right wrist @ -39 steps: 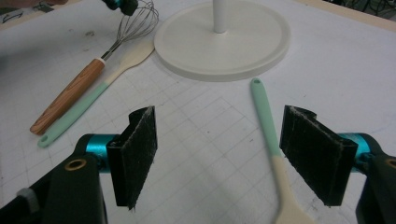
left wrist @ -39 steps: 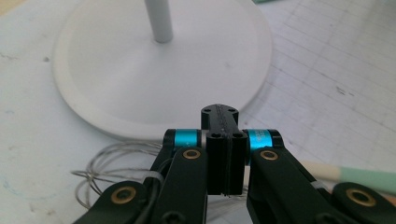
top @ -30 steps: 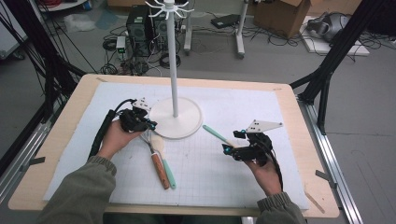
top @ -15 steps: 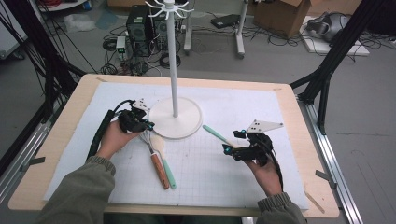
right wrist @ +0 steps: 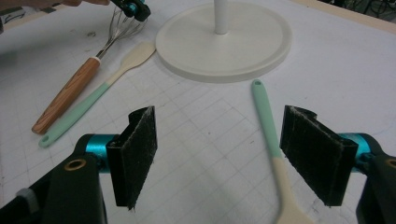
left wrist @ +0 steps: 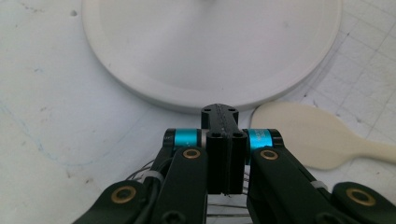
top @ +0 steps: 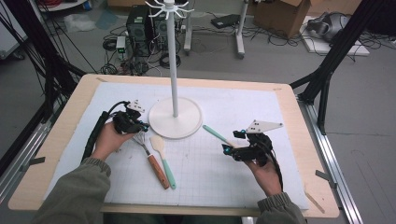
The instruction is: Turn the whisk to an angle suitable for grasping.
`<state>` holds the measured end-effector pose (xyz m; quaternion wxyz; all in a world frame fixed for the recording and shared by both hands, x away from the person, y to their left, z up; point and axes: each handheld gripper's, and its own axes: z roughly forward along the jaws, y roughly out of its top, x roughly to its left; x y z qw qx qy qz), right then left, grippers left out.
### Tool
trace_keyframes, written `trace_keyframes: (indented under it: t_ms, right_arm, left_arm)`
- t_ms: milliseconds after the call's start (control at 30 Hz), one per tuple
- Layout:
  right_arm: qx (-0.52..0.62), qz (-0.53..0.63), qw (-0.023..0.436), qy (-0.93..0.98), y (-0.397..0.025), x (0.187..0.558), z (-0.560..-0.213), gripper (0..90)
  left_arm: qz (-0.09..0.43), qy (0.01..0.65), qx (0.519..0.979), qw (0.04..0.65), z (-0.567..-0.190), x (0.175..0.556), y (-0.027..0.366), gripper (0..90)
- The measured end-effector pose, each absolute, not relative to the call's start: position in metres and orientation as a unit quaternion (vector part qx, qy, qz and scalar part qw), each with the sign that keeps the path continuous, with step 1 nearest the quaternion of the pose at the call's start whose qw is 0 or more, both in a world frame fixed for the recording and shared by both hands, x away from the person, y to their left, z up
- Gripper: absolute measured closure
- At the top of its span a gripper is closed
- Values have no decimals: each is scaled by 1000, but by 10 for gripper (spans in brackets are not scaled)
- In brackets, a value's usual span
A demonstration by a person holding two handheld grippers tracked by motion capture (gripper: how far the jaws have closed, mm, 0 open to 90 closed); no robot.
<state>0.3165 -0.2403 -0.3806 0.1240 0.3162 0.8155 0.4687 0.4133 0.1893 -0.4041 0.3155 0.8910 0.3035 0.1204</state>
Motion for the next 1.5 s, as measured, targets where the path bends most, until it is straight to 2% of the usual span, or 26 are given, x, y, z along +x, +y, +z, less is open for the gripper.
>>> trace_keyframes:
  t_ms: [1500]
  right_arm:
    - [311, 462, 125, 821, -236, 317, -382, 265]
  left_arm:
    - [126, 308, 899, 285, -408, 370, 243, 896]
